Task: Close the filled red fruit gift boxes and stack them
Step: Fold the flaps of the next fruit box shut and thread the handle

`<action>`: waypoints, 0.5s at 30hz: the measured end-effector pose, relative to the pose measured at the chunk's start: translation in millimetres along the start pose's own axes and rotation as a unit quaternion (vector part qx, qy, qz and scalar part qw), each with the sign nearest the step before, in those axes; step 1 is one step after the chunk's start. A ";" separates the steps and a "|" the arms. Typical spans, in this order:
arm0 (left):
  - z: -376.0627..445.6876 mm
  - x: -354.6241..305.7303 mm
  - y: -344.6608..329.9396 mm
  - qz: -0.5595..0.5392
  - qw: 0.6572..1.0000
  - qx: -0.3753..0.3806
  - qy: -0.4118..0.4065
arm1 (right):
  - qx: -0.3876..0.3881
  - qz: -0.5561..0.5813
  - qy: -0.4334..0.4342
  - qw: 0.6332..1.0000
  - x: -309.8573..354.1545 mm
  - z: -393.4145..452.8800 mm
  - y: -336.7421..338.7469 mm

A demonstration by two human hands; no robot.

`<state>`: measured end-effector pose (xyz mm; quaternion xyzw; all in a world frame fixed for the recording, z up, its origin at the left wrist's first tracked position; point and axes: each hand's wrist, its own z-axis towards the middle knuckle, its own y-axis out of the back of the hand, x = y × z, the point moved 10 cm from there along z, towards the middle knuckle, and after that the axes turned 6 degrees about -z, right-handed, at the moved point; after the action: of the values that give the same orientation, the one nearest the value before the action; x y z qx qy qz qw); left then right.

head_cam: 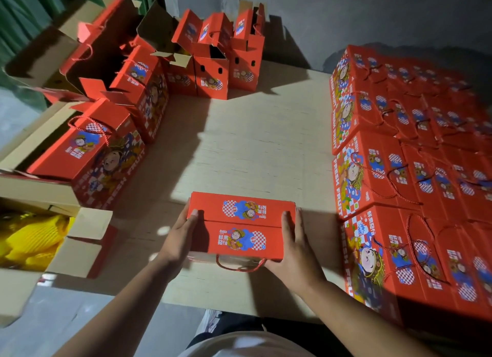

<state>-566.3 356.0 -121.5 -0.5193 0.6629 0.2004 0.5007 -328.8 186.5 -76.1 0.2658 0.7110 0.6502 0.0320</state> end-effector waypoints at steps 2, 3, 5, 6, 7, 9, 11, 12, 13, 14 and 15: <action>0.4 0.4 1.7 -0.004 1.000 0.000 -0.001 | -0.005 -0.105 -0.004 0.994 5.4 2.1 4.2; 1.4 -0.2 2.7 -0.006 1.000 -0.003 -0.001 | -0.003 -0.155 -0.008 0.988 9.0 3.9 5.8; 2.2 -0.3 2.4 -0.010 1.000 0.003 0.004 | 0.005 -0.198 0.007 0.980 24.3 6.2 6.3; 2.4 0.1 1.3 -0.012 1.000 0.009 0.005 | 0.005 -0.196 0.029 0.980 37.7 5.7 5.7; 2.8 0.0 1.2 -0.017 1.000 0.011 0.003 | 0.002 -0.188 0.054 0.981 52.9 5.6 5.0; 4.0 0.7 3.4 -0.027 1.000 0.007 0.002 | -0.008 -0.157 0.077 0.985 77.9 13.0 8.7; 4.5 2.4 3.9 -0.036 0.999 0.005 0.003 | 0.014 -0.093 0.046 0.994 85.5 38.4 14.9; 4.3 3.0 3.2 -0.039 0.999 0.006 0.004 | 0.037 -0.076 0.019 0.996 82.9 55.2 17.0; 4.0 3.0 2.7 -0.041 0.999 0.005 0.006 | 0.059 -0.081 -0.009 0.995 77.0 73.5 20.4; 3.4 2.8 2.3 -0.040 0.999 0.004 0.006 | 0.084 -0.096 -0.036 0.991 68.4 91.6 24.6; 3.2 2.4 2.2 -0.040 0.999 0.002 0.007 | 0.116 -0.102 -0.060 0.986 58.6 107.2 27.4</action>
<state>-566.7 358.1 -125.5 -0.5459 0.6453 0.1754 0.5048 -327.9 308.7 -49.0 0.2320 0.8017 0.5398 0.1099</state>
